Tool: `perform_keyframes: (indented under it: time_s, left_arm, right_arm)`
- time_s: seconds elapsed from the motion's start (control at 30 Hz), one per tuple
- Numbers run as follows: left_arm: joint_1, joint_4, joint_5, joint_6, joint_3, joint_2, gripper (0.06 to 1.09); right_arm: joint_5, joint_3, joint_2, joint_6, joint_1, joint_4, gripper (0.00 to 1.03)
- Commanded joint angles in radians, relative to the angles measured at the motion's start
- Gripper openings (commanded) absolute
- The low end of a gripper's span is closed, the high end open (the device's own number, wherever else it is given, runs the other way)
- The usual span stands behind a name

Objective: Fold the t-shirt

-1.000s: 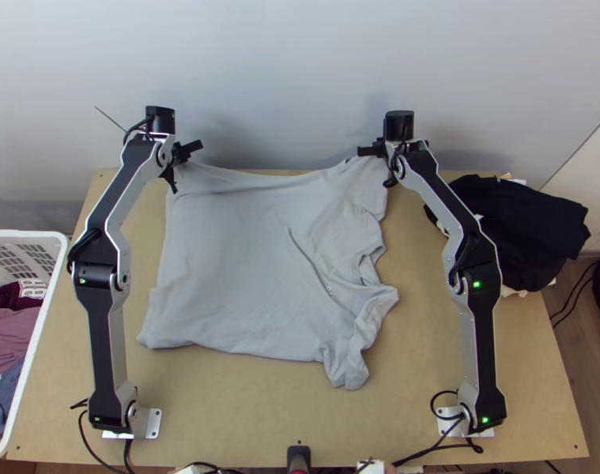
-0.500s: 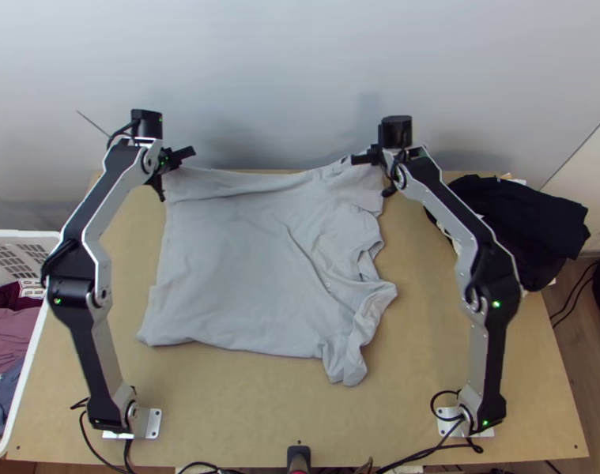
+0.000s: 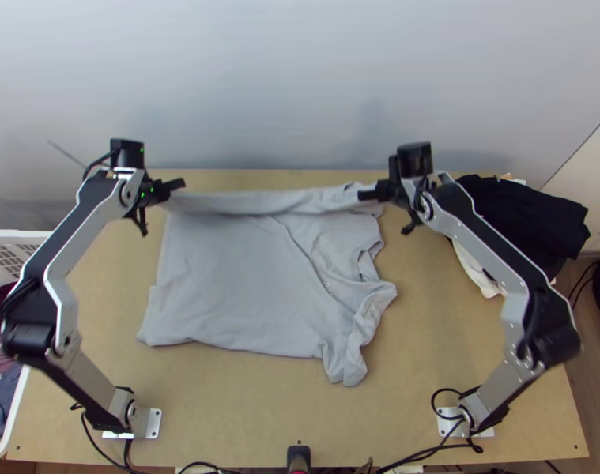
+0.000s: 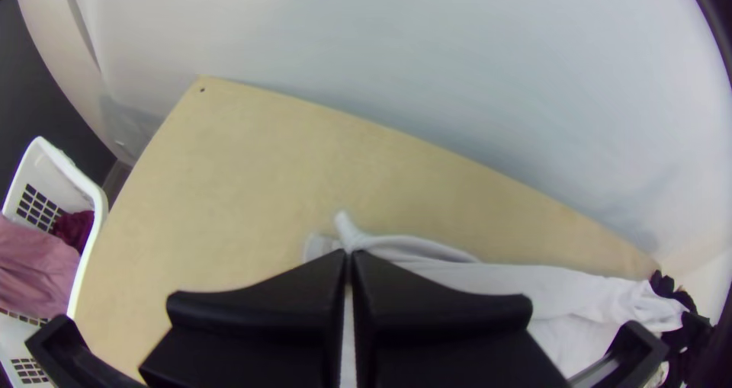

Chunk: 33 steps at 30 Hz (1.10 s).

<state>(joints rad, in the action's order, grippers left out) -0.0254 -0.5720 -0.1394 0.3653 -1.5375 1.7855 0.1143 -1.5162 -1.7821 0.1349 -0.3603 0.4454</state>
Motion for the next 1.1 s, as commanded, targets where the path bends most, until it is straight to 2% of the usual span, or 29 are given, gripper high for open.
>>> perform_keyframes:
  time_s: [0.0, 0.5, 0.8, 1.07]
  left_arm:
    - [0.015, 0.012, 0.049, -0.020, 0.246, -0.192, 0.10]
    - [0.078, 0.006, 0.100, -0.132, 0.606, -0.482, 0.10]
    - [0.076, 0.063, 0.100, -0.149, 0.801, -0.561, 0.10]
    - [0.097, 0.147, 0.098, -0.177, 0.915, -0.560, 0.10]
  right_arm:
    - [-0.047, 0.203, 0.173, 0.015, -0.035, 0.073, 0.03]
    - [-0.105, 0.514, 0.455, 0.008, -0.072, 0.174, 0.03]
    - [-0.104, 0.694, 0.507, -0.032, -0.052, 0.167, 0.03]
    - [-0.104, 0.775, 0.521, -0.057, -0.048, 0.144, 0.04]
